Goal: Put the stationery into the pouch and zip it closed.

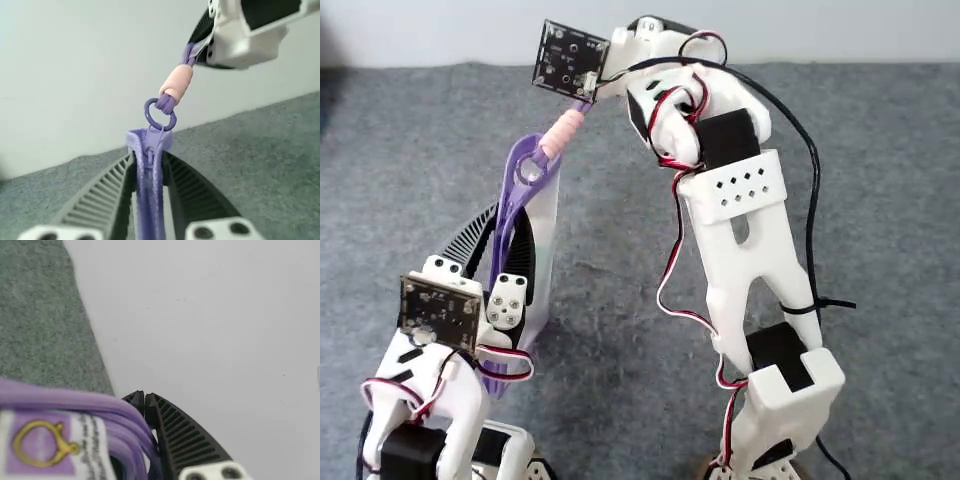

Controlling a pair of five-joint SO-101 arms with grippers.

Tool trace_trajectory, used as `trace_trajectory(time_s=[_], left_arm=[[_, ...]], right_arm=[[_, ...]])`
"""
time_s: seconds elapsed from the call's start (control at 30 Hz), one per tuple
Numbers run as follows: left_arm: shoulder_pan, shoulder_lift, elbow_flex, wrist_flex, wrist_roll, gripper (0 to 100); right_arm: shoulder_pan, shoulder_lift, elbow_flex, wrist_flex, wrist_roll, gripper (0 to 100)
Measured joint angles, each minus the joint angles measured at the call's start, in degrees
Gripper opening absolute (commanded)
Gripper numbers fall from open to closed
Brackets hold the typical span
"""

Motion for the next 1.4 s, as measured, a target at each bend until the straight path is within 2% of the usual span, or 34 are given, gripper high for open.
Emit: trace_trajectory(time_s=[0.23, 0.5, 1.13, 1.3, 1.4], left_arm=[[0.00, 0.09, 0.62, 0.62, -0.26, 1], [0.00, -0.53, 5.10, -4.84, -3.96, 4], [0.00, -0.53, 5.10, -4.92, -3.96, 7], [-0.53, -0.62, 5.71, -5.27, -4.04, 15], [-2.73, -0.62, 6.95, -5.63, -4.13, 16]], right_arm=[[-3.52, -1.14, 0.00, -0.09, 0.00, 0.7], [-9.85, -5.01, 0.00, 0.18, 0.00, 0.7], [-10.11, -9.14, 0.00, 0.18, 0.00, 0.7], [-10.11, -9.41, 0.00, 0.18, 0.00, 0.7], [-10.11, -9.41, 0.00, 0.18, 0.00, 0.7]])
